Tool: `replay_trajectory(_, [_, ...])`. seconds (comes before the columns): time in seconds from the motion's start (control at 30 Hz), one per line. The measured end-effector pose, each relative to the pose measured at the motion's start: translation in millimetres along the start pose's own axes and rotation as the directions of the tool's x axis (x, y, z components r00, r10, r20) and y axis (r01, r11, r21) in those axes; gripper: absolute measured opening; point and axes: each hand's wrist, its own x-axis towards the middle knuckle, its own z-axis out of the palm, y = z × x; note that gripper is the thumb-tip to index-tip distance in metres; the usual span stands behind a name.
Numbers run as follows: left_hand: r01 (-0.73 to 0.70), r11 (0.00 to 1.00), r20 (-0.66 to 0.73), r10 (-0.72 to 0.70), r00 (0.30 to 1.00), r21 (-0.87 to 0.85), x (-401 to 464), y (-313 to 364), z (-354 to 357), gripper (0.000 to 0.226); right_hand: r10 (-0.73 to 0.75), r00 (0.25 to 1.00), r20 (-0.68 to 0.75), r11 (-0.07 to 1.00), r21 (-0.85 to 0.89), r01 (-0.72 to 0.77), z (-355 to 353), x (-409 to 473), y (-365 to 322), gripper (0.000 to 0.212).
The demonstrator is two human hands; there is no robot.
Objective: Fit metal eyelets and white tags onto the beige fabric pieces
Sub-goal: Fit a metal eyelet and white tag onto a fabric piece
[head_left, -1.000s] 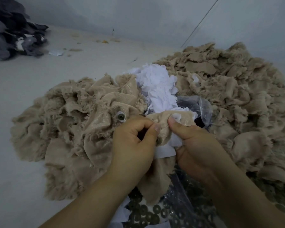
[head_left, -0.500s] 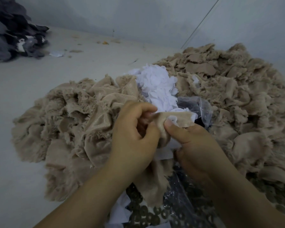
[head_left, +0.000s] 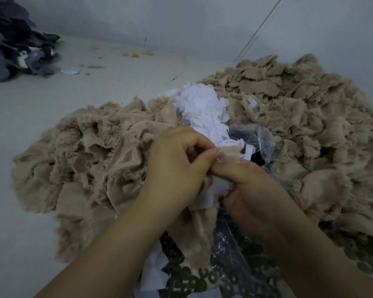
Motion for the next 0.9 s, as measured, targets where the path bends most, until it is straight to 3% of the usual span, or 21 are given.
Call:
replay_trajectory(0.13, [0.135, 0.986, 0.026, -0.133, 0.991, -0.102, 3, -3, -3, 0.011, 0.102, 0.993, 0.059, 0.989, 0.103, -0.108, 0, 0, -4, 0.044])
replay_trajectory(0.37, [0.158, 0.964, -0.013, -0.165, 0.986, -0.214, 5, -5, -12, 0.016, 0.139, 0.990, -0.020, 0.987, 0.086, -0.137, -1, 1, -1, 0.043])
replay_trajectory(0.47, [0.240, 0.927, 0.051, -0.235, 0.971, -0.289, 6, -6, -18, 0.011, 0.156, 0.985, -0.074, 0.985, 0.084, -0.150, -2, 2, -2, 0.044])
replay_trajectory(0.63, [0.346, 0.890, 0.175, -0.306, 0.936, -0.296, 4, -7, -28, 0.011, 0.169, 0.975, -0.143, 0.983, 0.102, -0.155, -1, 2, -3, 0.043])
replay_trajectory(0.9, [0.336, 0.911, 0.077, -0.327, 0.942, -0.238, -8, -7, -23, 0.016, 0.166, 0.969, -0.184, 0.982, 0.124, -0.145, 2, 1, -4, 0.042])
